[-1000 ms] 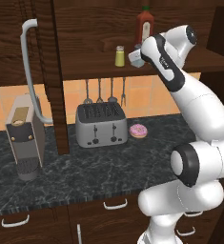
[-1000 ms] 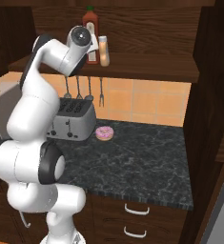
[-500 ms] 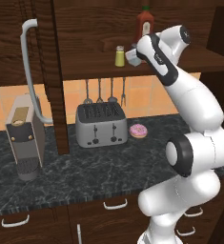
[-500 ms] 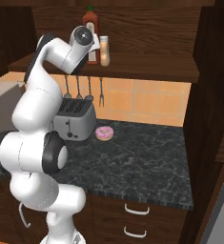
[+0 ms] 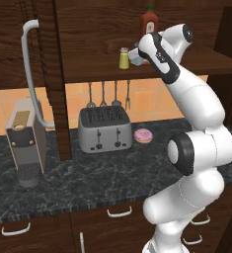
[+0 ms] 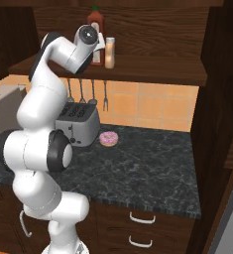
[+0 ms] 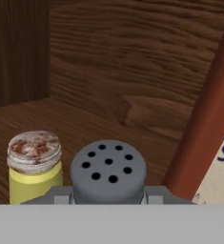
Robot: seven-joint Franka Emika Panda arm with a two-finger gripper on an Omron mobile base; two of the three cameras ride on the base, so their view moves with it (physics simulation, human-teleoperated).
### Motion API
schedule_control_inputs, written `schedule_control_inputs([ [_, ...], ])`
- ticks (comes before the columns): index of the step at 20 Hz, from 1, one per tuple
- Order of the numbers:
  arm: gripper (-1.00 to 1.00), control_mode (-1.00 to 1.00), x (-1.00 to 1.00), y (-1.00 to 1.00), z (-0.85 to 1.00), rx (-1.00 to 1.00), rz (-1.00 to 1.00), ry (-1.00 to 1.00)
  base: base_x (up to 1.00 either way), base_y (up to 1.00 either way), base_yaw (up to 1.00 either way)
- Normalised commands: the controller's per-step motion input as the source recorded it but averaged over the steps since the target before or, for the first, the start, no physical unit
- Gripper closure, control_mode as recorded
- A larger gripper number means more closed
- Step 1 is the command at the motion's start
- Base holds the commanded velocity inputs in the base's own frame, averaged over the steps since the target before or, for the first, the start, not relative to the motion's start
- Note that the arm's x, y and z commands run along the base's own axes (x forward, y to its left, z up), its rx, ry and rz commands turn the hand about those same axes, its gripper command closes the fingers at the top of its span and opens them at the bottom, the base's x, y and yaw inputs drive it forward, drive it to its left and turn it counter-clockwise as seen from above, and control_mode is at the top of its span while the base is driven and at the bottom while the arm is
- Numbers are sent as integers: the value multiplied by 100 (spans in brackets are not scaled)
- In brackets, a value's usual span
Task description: Put the shaker and condiment bottle from the counter next to their counterparts in the cabinet.
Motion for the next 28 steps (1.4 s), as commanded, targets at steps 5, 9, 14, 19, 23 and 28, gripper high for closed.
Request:
schedule_control_inputs([
  [5, -100, -100, 4, 0, 0, 0, 0, 0, 0, 0, 0],
  [9, -100, -100, 0, 0, 0, 0, 0, 0, 0, 0, 0],
  [14, -100, -100, -10, 0, 0, 0, 0, 0, 0, 0, 0],
  [19, -100, -100, -33, -4, 0, 0, 0, -1, 0, 0, 0],
  [23, -100, -100, -51, -6, 0, 0, 0, -1, 0, 0, 0],
  [28, -100, -100, -76, 0, 0, 0, 0, 0, 0, 0, 0],
])
